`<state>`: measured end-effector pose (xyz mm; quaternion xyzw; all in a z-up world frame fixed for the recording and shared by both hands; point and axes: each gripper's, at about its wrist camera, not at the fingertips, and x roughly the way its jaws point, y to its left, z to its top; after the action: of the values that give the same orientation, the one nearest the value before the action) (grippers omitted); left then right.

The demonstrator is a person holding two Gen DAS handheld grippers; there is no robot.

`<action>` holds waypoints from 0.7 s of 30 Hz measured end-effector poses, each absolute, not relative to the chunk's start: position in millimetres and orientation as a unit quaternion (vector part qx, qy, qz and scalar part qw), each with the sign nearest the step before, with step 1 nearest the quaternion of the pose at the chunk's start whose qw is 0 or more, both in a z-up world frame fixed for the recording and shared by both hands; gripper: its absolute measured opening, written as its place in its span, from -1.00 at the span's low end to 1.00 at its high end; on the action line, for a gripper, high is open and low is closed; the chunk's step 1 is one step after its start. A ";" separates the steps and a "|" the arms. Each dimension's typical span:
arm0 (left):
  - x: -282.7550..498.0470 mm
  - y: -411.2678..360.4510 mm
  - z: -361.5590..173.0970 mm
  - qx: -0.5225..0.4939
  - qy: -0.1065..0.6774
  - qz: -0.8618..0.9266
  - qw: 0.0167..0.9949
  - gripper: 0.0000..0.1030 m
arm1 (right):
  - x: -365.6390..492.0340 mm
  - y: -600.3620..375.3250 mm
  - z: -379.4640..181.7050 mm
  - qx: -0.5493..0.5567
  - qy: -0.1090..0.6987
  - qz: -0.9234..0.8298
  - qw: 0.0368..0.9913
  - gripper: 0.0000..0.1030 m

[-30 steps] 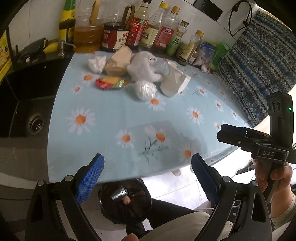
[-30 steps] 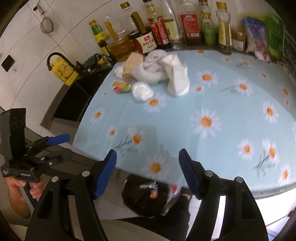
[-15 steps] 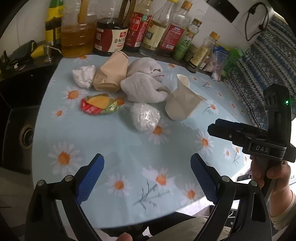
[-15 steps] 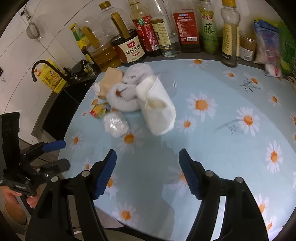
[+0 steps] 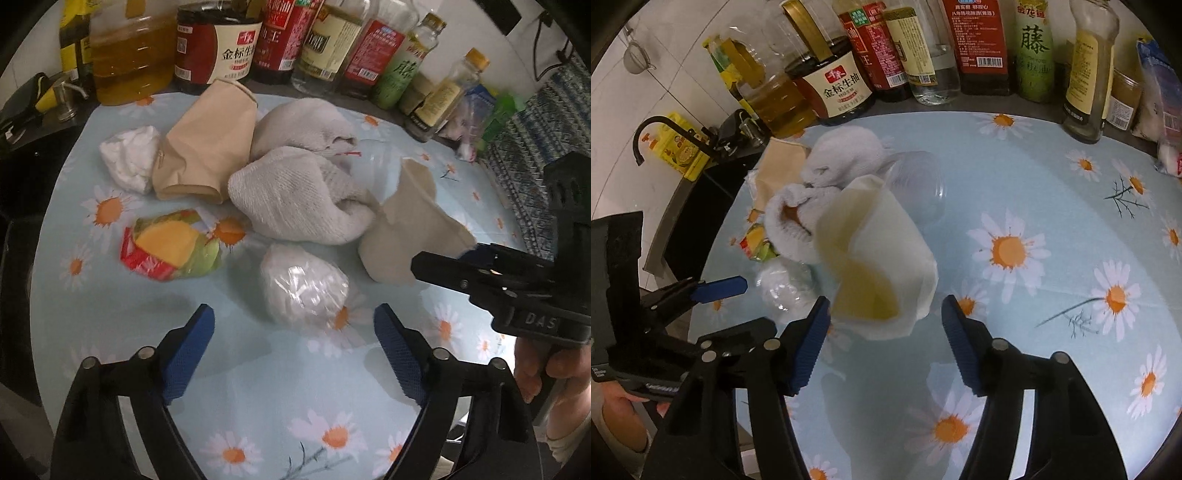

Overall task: Collect trash
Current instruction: 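Grasp the plastic-wrapped ball with the left tool while the right tool grasps the paper cup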

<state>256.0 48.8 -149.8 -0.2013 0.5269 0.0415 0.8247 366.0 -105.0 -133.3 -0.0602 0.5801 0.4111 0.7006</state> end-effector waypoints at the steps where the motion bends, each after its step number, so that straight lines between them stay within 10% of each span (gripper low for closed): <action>1: 259.1 49.2 -152.2 -0.201 0.530 0.041 0.823 0.54 | 368.1 -104.9 -136.1 -0.057 0.584 0.413 0.697 0.09; 11: 280.7 44.4 -161.0 -0.179 0.544 0.039 0.819 0.03 | 371.3 -109.3 -138.8 -0.046 0.583 0.424 0.692 -0.20; 21: 276.7 38.8 -155.3 -0.163 0.541 0.036 0.825 -0.07 | 365.1 -119.0 -130.2 -0.039 0.573 0.425 0.700 -0.33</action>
<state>276.7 38.8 -155.3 -0.1627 0.5407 0.0359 0.8246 365.1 -119.0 -130.2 -0.0395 0.5728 0.4252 0.6997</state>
